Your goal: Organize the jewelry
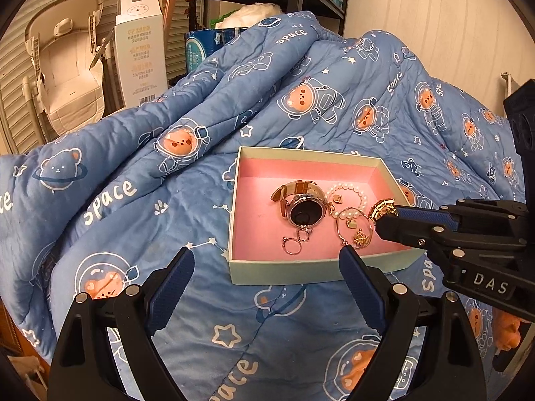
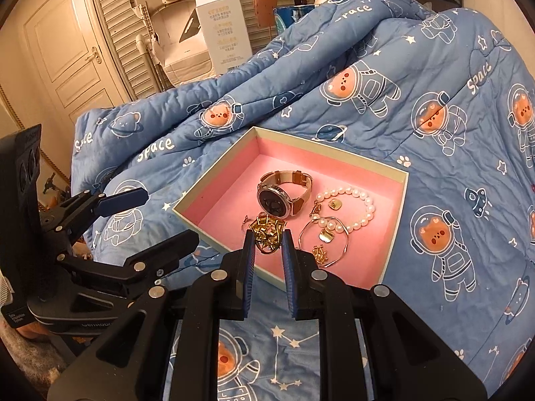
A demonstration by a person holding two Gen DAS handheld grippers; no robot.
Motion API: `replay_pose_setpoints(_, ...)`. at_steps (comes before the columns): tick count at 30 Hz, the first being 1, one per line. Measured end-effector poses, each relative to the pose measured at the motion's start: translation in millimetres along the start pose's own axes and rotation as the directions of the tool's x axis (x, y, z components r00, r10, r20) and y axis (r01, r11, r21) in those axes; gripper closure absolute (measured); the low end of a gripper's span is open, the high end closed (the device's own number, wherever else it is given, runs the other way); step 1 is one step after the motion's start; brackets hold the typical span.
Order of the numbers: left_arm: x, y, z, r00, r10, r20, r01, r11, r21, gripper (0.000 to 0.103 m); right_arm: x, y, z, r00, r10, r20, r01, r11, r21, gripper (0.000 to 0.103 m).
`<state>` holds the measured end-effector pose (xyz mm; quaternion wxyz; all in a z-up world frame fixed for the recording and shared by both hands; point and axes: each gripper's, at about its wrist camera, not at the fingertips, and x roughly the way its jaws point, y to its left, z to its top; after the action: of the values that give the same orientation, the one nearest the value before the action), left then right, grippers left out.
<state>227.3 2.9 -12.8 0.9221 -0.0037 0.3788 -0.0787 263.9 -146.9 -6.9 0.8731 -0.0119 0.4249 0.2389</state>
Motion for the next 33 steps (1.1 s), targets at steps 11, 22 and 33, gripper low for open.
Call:
replay_pose_setpoints(11, 5, 5, 4, 1.000, 0.015, -0.003, -0.015, 1.000, 0.019, 0.014, 38, -16, 16, 0.996, 0.018, -0.093, -0.014, 0.999, 0.050, 0.086)
replay_pose_setpoints(22, 8, 6, 10, 1.000, 0.030, 0.002, -0.030, 0.999, 0.030, 0.014, 67, -15, 20, 0.978, 0.004, -0.208, 0.002, 1.000, 0.030, 0.086)
replay_pose_setpoints(33, 8, 12, 7, 0.999, 0.033, -0.006, -0.033, 0.999, 0.023, 0.012, 85, -17, 18, 0.964, -0.009, -0.264, 0.017, 1.000, 0.026, 0.086)
